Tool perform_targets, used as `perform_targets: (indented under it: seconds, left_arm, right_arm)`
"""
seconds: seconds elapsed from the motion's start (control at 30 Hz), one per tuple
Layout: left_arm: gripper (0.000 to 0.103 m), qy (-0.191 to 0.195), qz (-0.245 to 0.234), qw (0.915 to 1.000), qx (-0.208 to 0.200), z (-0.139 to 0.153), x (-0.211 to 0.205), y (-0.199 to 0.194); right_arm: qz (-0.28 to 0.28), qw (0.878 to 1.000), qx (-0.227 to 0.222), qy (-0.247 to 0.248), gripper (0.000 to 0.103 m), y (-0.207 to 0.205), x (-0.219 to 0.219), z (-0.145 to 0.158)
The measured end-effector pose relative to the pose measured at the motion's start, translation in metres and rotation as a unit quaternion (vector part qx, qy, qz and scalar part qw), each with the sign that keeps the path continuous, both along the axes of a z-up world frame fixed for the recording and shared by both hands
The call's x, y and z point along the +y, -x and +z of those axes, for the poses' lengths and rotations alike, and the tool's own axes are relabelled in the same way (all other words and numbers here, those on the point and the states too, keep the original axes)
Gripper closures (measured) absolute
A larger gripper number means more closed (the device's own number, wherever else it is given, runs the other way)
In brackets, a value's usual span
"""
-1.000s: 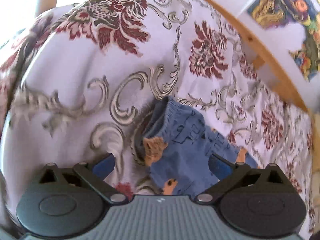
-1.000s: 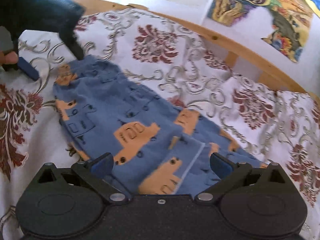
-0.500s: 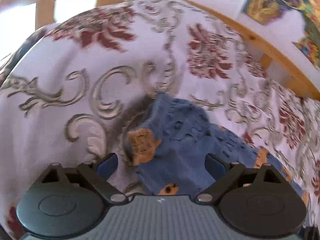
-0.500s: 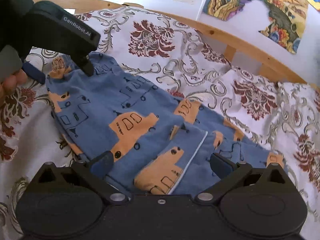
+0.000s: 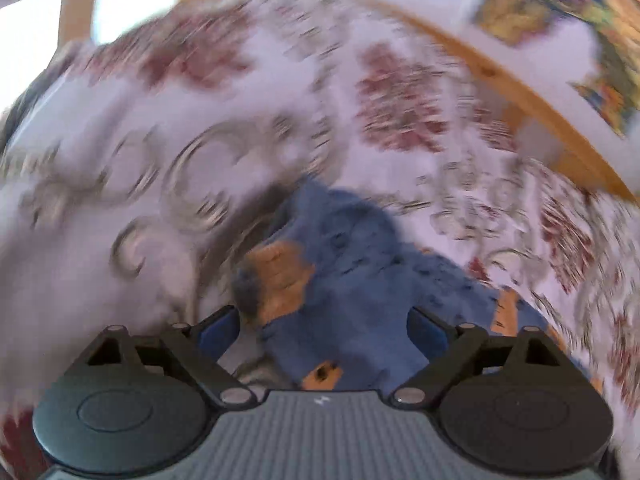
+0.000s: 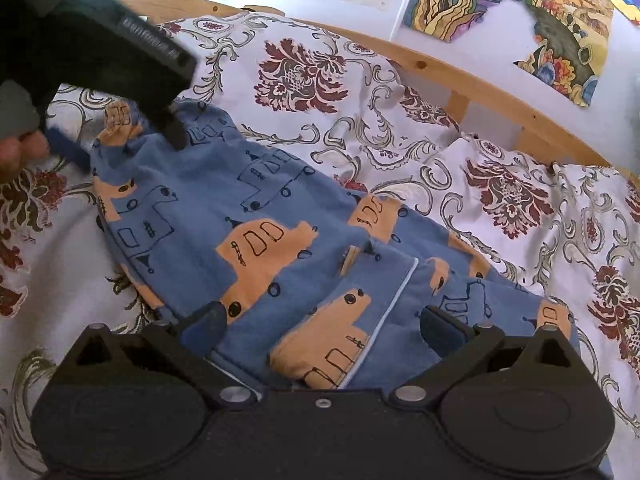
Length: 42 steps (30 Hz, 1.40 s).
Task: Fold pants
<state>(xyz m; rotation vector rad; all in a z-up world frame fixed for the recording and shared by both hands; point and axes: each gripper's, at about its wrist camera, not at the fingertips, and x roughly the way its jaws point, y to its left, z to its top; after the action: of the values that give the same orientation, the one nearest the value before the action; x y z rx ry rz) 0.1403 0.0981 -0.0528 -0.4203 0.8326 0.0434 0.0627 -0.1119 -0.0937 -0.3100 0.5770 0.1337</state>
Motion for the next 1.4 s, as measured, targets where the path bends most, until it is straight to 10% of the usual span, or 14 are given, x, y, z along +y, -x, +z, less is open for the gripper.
perform_targets:
  seconds: [0.27,0.37,0.43,0.57,1.03,1.23,1.4]
  left_arm:
    - [0.011,0.09,0.042,0.995,0.003,-0.011,0.026,-0.006]
    - [0.029,0.124,0.069,0.9899,0.0,-0.013,0.037,-0.006]
    - [0.061,0.136,0.085,0.987,0.005,-0.017,0.045,-0.007]
    - [0.074,0.161,0.108,0.9809,0.016,-0.023,0.055,-0.007]
    - [0.091,-0.031,0.018,0.9958,-0.084,0.021,-0.001,0.01]
    - [0.091,-0.107,-0.05,0.9798,-0.161,0.044,-0.035,0.03]
    - [0.091,-0.169,-0.13,0.9502,-0.227,0.055,-0.073,0.055]
  right_arm:
    - [0.001,1.0,0.001,-0.004,0.001,-0.001,-0.002,0.0]
    - [-0.001,1.0,0.002,-0.01,0.001,-0.001,-0.002,0.0]
    - [-0.002,1.0,0.001,-0.011,0.001,-0.001,-0.002,-0.001]
    - [-0.002,1.0,0.001,-0.012,0.001,-0.001,-0.002,-0.001]
    - [-0.003,1.0,-0.008,-0.007,0.001,0.003,0.0,0.002]
    - [-0.039,0.997,-0.06,-0.002,0.001,0.012,-0.016,0.036]
    - [-0.085,0.993,-0.053,-0.067,0.001,0.014,-0.066,0.064]
